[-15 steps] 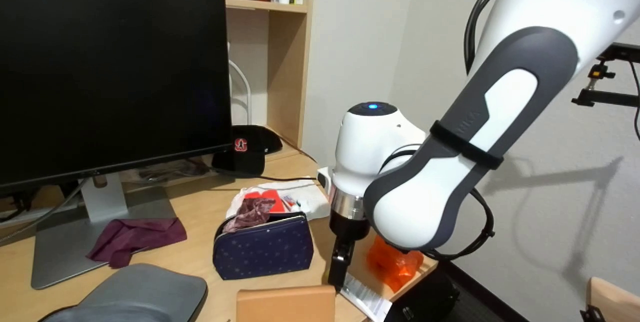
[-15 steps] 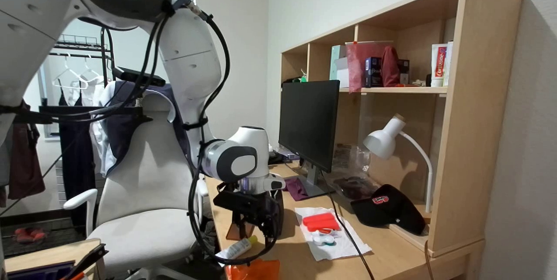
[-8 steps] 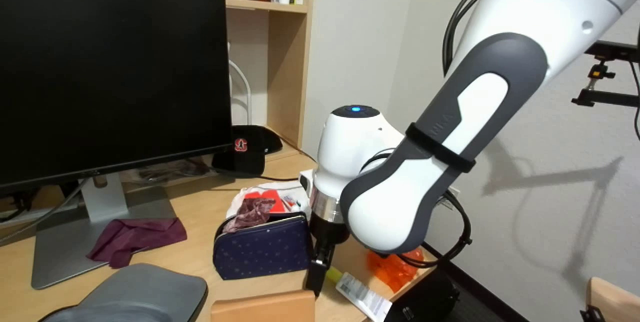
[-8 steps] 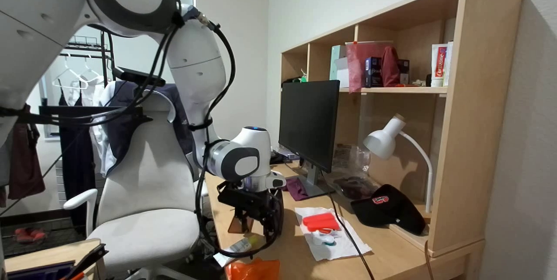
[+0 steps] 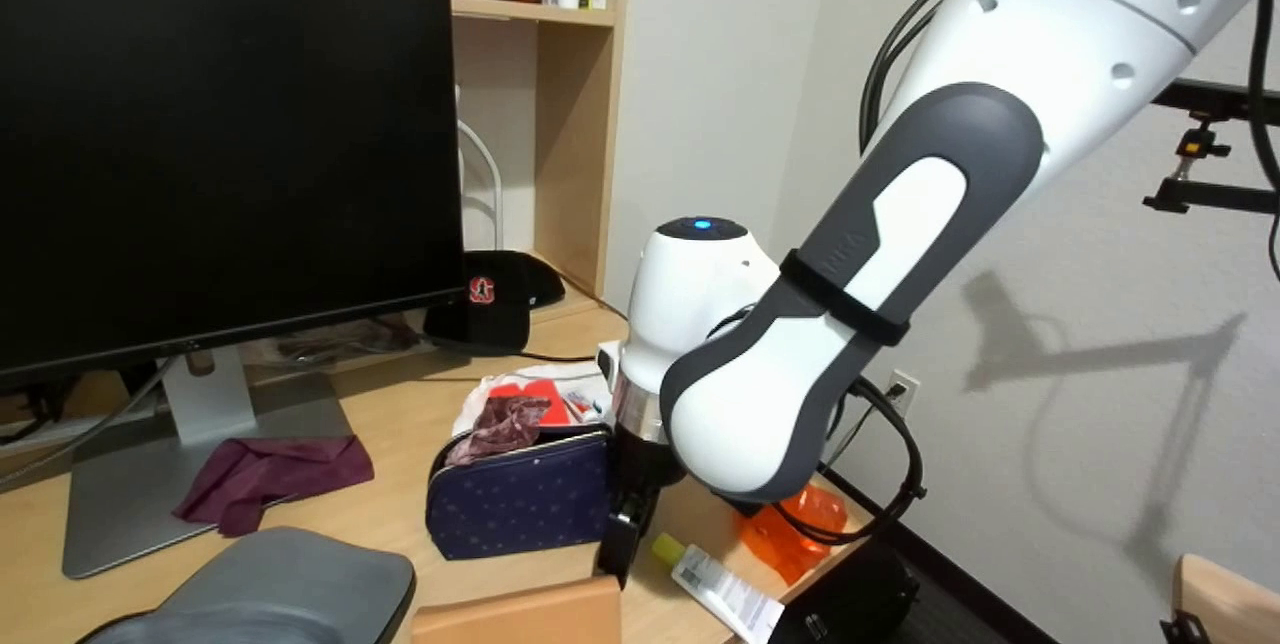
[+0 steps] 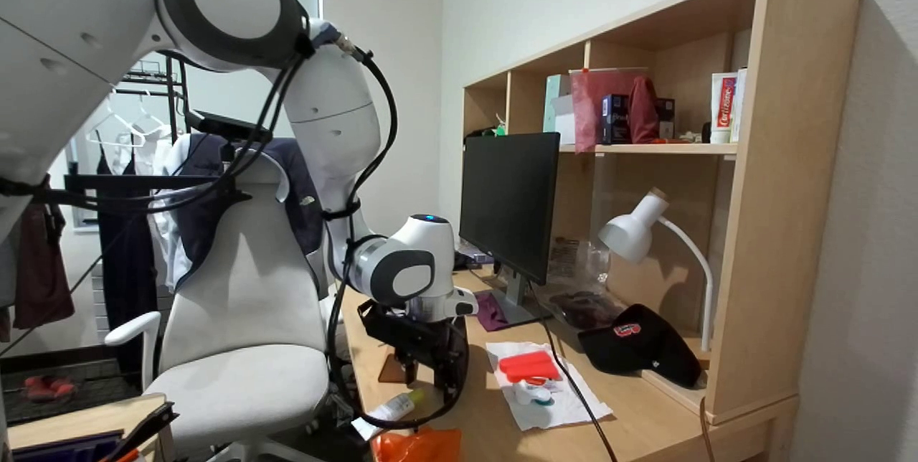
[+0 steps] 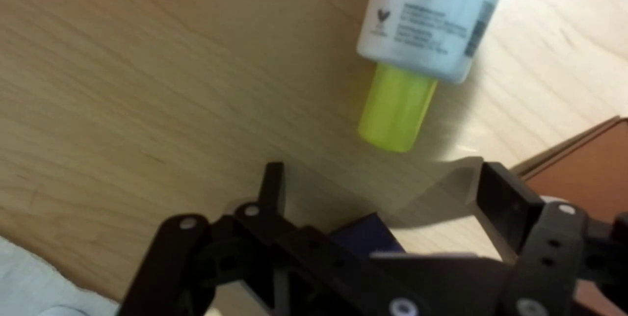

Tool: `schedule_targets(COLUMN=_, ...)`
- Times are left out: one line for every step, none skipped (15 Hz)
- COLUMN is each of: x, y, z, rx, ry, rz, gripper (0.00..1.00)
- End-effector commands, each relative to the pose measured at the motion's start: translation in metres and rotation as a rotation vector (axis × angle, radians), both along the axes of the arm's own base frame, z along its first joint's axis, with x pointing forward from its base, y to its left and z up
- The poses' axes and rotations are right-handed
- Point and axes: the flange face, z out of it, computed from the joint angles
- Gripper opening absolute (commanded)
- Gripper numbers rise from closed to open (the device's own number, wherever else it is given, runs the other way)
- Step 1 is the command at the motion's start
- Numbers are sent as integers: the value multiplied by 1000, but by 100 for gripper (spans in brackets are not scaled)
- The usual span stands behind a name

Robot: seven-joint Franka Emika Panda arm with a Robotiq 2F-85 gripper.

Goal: Move the bottle to the right edge of the desk

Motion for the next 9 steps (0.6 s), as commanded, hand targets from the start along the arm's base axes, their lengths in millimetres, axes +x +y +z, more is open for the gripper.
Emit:
schedule_targets(x=-1, y=-3, z=-1, rx=5, ry=20, rz=-42, gripper=100)
schedule_targets(x=-2, y=-4, z=0, rx=8, ry=23, rz=-53, gripper=100)
schedule_targets(x=-3, y=-4, z=0, rx=12, ry=29, rz=-56, gripper=100)
schedule_targets(x=-4, y=-4, z=0, rx=14, ry=35, rz=-61, gripper=100)
schedule_targets(x=-4, y=-4, z=1, rx=10, ry=38, rz=-64, gripper=100)
schedule_targets(x=-4, y=-4, z=0, rx=12, ry=41, rz=-66, gripper=100)
schedule_targets(x=-5, y=-4, z=0, rx=16, ry=43, rz=-71, gripper=100)
schedule_targets(x=-5, y=-4, z=1, rx=17, ry=42, rz=-79, gripper=100)
schedule_targets(x=-8, y=-7, z=2, rx=15, ry=49, rz=-102, gripper=100)
